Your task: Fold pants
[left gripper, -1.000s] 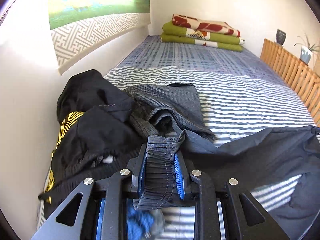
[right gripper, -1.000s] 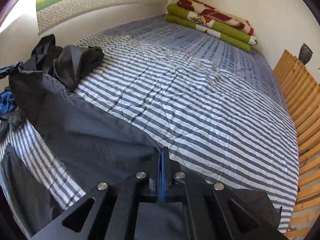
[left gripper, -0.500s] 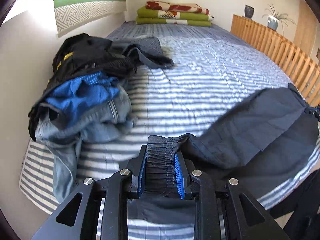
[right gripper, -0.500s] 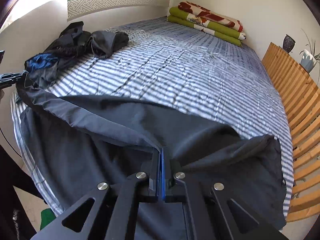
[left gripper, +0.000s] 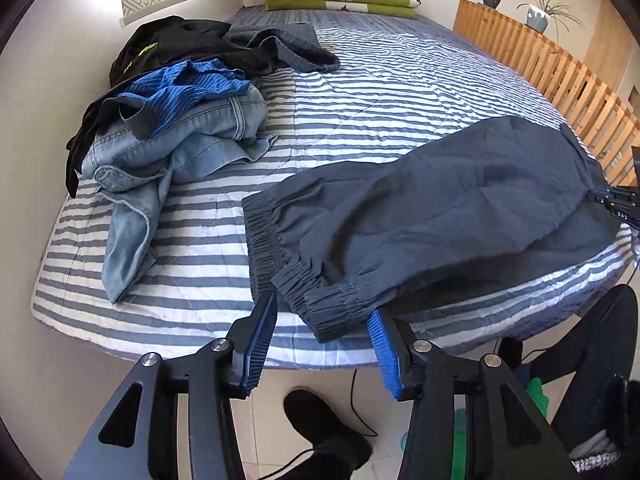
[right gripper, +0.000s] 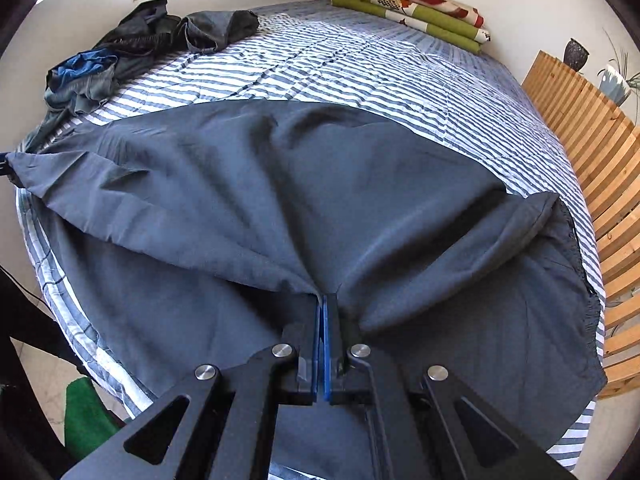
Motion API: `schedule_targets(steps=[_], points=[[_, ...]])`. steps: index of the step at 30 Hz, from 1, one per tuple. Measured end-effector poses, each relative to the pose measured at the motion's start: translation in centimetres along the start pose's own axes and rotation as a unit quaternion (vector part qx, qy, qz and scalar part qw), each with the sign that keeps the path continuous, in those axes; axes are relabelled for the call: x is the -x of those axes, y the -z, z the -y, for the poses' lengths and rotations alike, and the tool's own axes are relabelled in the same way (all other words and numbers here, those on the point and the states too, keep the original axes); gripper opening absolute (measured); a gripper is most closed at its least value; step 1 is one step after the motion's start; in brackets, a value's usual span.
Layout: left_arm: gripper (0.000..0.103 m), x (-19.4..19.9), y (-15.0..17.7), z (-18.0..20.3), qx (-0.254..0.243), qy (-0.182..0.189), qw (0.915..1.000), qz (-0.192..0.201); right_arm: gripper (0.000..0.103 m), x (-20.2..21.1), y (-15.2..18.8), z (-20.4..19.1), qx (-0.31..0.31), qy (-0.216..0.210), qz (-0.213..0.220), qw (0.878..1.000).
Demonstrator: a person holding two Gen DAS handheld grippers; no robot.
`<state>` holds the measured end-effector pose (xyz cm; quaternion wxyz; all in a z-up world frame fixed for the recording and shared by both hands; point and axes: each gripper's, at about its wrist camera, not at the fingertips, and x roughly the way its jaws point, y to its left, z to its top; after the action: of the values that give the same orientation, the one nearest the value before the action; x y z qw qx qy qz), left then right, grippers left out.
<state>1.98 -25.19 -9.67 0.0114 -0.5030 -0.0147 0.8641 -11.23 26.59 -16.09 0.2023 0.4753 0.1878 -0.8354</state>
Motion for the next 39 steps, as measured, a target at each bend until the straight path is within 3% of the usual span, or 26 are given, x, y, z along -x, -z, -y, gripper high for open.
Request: schedule_targets(steps=[6,10,13,18,20,21,25,33,38,39], points=[[0.051,2.6,2.1,1.0,-0.014,0.040,0.9991,0.005,0.001,0.5,-0.1,-0.3,0.012,0.011,0.000,1.000],[0.051,2.4,1.7,0.4,0.002,0.028,0.9996,-0.002,0.001,0.4,0.0,0.1,0.003,0.010,-0.004,1.000],[0.051,-0.1,-0.1,-0.9,0.041,0.018,0.9989,-0.015,0.001,0.2,0.0,-0.1,0.004,0.012,-0.005,1.000],[0.050,-5.5,-1.6,-0.8,0.032,-0.023,0.9976,-0.058,0.001,0.4,-0.2,-0.5,0.009,0.017,0.000,1.000],[0.038,-6.7,-1.5,-0.4,0.022,-0.030,0.9972,-0.066,0.001,0.4,-0.1,-0.4,0.008,0.018,0.002,1.000],[0.025,-7.2,-1.3,-0.2,0.018,-0.031,0.9968,-0.071,0.001,0.4,-0.1,-0.4,0.006,0.018,0.002,1.000],[0.011,-6.9,-1.2,0.0,0.012,-0.041,0.9969,-0.066,0.001,0.3,-0.1,-0.3,0.003,0.017,0.002,1.000],[0.007,-1.7,-5.9,-1.6,0.000,-0.086,0.9963,-0.001,0.001,3.8,-1.7,0.2,-0.013,0.015,0.051,0.999],[0.008,-4.7,-8.6,-3.7,0.012,-0.102,0.9944,-0.025,0.001,6.4,-2.2,-0.9,-0.011,0.001,0.072,0.997],[0.013,-5.8,-8.6,-4.0,0.014,-0.111,0.9930,-0.039,0.001,6.3,-2.1,-1.4,-0.009,-0.005,0.069,0.998]])
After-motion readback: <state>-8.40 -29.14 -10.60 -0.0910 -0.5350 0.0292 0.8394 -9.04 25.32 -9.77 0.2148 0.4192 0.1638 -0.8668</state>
